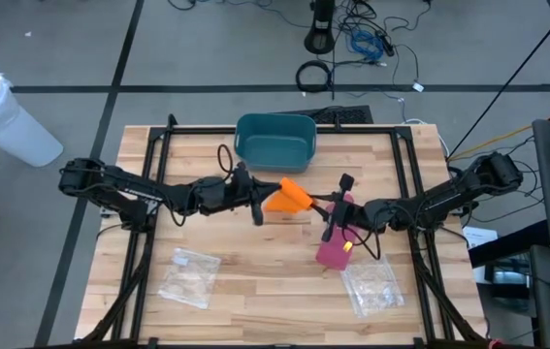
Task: Roll bandage
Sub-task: Roll the orange bandage
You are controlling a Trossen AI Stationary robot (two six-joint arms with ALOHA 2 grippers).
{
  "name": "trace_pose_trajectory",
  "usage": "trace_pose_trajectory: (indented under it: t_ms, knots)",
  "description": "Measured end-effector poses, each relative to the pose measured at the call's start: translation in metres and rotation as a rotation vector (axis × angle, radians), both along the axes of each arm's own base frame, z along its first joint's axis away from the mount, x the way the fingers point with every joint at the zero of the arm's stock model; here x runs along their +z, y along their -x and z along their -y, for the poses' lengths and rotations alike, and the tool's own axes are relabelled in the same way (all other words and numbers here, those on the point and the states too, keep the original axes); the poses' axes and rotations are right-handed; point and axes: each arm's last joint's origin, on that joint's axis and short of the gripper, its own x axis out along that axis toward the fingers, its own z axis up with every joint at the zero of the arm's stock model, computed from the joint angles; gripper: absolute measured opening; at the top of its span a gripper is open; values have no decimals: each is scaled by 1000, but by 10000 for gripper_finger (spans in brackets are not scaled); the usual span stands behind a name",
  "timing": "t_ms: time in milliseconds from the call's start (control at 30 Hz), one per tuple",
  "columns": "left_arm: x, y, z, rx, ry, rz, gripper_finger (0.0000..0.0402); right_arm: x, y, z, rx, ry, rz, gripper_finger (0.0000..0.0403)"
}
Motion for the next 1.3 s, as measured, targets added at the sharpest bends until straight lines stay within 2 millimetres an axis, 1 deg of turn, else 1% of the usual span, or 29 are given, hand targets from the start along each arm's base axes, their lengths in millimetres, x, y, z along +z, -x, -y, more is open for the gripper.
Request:
trace_pose_trajectory:
  t_ms: [33, 67, 133, 233, 333, 433, 533, 667, 833, 933, 1033, 1167, 1300]
  knots:
    - [-1, 0, 0, -12, -1, -8, 0, 0, 0, 0, -10, 15, -10, 29]
    - [-1, 0, 1, -21, -3, -15, 1, -1, 0, 0, -17, 34, -21, 17]
    - [-2, 0, 3, -36, -12, -25, 8, -1, 1, -1, -21, 59, -32, 13]
    - [-1, 3, 7, -73, -79, -62, 29, 1, 3, -4, -15, 89, -43, 6]
    - [5, 9, 12, -118, -145, -77, 56, 6, 7, -6, 10, 94, -34, 5]
    - [13, 14, 16, -142, -238, -74, 75, 17, 14, -4, 12, 47, 18, 4]
    - [19, 18, 20, -158, -352, -73, 82, 27, 21, -1, 25, -25, 66, 3]
    - [20, 18, 21, -144, -482, -96, 84, 40, 32, 7, 135, -206, 152, 2]
    - [14, 13, 14, -117, -485, -114, 85, 54, 45, 18, 315, -410, 235, 1]
    - [13, 8, 14, -125, -481, -68, 85, 52, 47, 24, 324, -478, 207, 1]
    - [10, 2, 15, -144, -480, -17, 89, 48, 44, 28, 324, -531, 183, 1]
    - [3, -4, 16, -144, -452, -7, 119, 44, 39, 30, 326, -563, 169, 0]
    - [-2, -6, 10, -129, -403, -23, 158, 45, 39, 31, 329, -563, 182, 0]
